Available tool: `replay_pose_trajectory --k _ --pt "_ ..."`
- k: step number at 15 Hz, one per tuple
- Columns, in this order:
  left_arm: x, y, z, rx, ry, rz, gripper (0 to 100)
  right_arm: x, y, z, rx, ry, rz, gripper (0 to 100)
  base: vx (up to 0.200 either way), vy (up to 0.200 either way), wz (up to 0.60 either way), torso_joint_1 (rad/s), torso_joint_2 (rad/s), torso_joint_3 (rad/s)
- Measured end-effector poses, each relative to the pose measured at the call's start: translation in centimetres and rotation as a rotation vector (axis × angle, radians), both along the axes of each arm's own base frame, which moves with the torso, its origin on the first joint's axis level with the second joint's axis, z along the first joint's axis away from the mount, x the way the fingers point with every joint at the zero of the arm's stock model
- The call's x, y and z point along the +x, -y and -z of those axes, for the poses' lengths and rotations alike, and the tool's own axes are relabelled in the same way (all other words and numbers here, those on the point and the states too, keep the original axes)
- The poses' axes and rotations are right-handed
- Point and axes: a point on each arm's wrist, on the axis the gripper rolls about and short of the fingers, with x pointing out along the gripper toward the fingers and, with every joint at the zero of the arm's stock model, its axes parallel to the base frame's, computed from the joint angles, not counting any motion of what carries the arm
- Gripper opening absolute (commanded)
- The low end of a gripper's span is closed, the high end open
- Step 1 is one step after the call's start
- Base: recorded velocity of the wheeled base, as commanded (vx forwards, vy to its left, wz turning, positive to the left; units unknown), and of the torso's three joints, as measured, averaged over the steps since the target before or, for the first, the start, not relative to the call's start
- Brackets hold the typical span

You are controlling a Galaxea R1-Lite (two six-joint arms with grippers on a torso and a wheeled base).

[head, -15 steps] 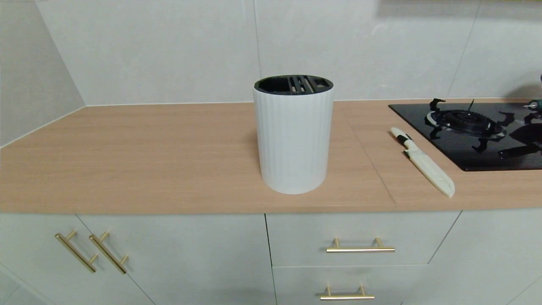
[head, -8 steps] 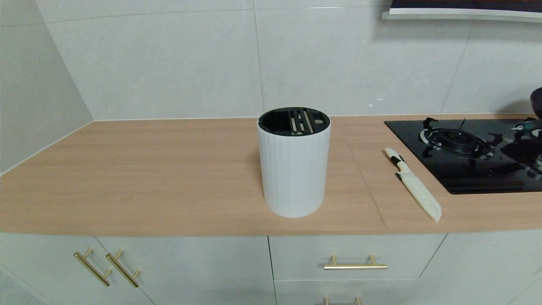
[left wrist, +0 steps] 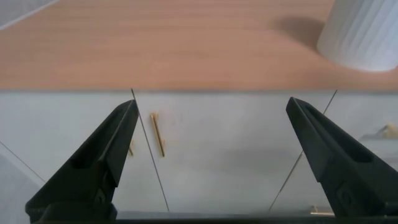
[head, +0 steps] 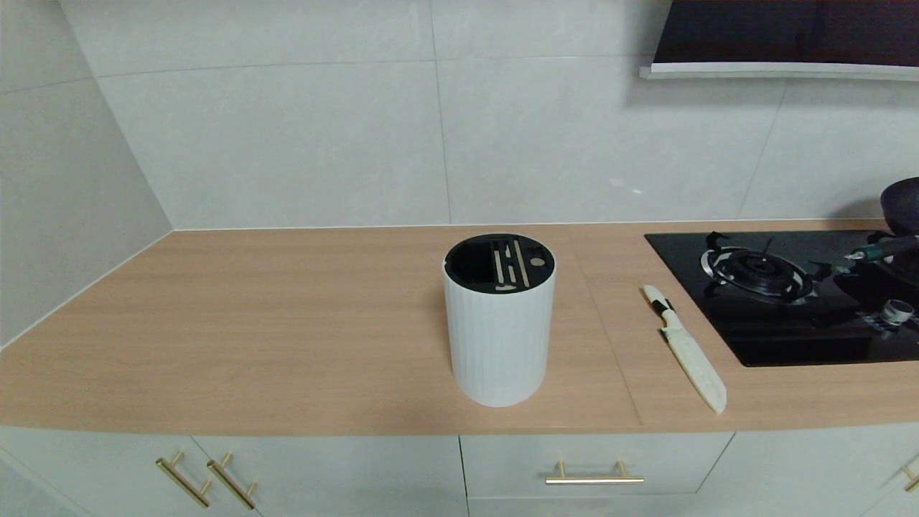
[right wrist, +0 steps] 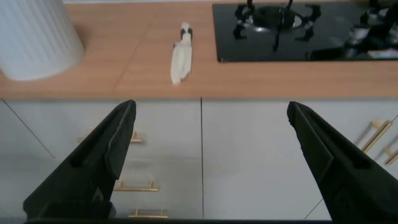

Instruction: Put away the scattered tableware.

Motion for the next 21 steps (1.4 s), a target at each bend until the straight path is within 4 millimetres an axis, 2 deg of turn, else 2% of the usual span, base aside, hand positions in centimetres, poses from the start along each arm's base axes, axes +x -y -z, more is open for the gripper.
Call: replay_pose_trajectory --k 6,13,21 --pt "0.00 0.00 0.00 0.000 0.000 0.000 100 0.00 0.00 0.00 0.000 0.000 0.000 100 0.000 0.000 0.00 0.266 -0.55 -0.296" --pt "0.00 0.00 0.00 0.000 0.000 0.000 100 0.00 0.00 0.00 0.001 0.000 0.000 100 0.000 0.000 0.00 0.180 -0.37 -0.199" --pt "0.00 0.00 0.00 0.000 0.000 0.000 100 0.00 0.00 0.00 -0.002 0.000 0.000 100 0.000 0.000 0.00 0.019 -0.04 -0.018"
